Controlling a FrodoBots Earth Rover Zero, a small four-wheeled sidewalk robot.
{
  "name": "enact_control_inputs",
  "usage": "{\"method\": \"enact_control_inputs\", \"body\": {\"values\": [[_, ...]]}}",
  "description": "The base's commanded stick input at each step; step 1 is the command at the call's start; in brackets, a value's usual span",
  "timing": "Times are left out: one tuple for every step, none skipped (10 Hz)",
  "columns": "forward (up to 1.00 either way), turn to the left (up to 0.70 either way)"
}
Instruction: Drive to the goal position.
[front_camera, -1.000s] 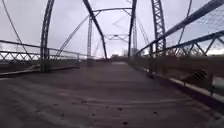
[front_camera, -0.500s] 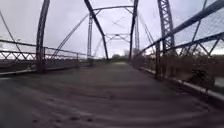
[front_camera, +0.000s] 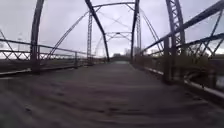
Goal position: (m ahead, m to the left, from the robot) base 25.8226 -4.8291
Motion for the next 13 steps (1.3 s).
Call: {"method": "enact_control_inputs", "body": {"values": [[1.0,0.0],[1.0,0.0],[1.0,0.0],[1.0,0.0],[1.0,0.0],[1.0,0.0],[1.0,0.0],[1.0,0.0],[1.0,0.0],[1.0,-0.21],[1.0,-0.34],[1.0,-0.4],[1.0,-0.28]]}}
